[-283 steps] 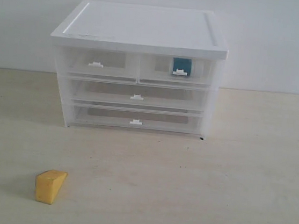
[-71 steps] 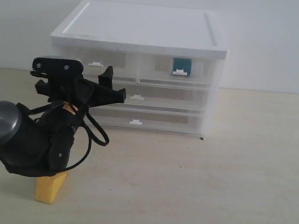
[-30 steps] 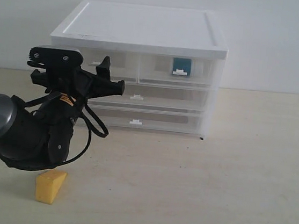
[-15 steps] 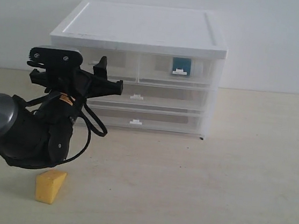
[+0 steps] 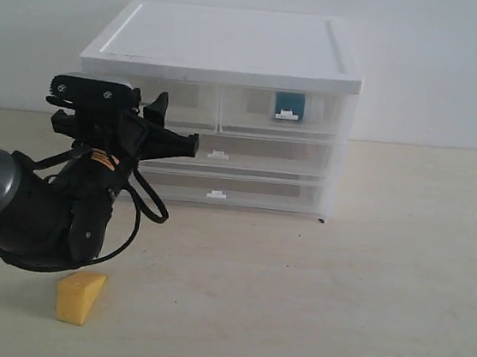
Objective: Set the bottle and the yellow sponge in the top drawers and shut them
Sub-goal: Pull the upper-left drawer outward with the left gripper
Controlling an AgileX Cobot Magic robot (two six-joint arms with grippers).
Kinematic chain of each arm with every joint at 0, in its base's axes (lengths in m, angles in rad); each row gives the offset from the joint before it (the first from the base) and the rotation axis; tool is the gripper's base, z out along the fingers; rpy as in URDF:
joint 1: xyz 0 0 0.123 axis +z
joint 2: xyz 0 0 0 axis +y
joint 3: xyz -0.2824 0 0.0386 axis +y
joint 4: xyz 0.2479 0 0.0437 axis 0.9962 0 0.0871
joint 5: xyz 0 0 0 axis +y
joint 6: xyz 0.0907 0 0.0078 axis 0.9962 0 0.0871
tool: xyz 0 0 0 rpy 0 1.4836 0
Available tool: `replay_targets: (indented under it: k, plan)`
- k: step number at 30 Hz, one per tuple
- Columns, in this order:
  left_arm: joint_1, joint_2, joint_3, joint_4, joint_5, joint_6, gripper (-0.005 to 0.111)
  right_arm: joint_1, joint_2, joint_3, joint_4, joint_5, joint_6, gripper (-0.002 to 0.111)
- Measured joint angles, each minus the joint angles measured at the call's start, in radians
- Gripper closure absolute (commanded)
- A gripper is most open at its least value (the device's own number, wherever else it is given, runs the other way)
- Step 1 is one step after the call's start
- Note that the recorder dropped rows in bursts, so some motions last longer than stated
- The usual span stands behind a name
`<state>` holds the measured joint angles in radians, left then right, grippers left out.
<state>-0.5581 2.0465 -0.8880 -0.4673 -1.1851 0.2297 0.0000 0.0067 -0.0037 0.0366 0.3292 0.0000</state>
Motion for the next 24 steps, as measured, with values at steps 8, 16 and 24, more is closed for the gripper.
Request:
replay_targets:
  k: [8, 16, 24]
  plan:
    - [-0.031, -0.069, 0.115, -0.012, -0.014, 0.000, 0.102, 0.000, 0.000, 0.000, 0.000, 0.000, 0.000, 0.108]
    - [-0.093, -0.130, 0.216, -0.076, -0.036, 0.000, 0.102, 0.000, 0.000, 0.000, 0.000, 0.000, 0.000, 0.108]
    - [-0.154, -0.185, 0.279, -0.171, -0.038, 0.000, 0.102, 0.000, 0.000, 0.000, 0.000, 0.000, 0.000, 0.108]
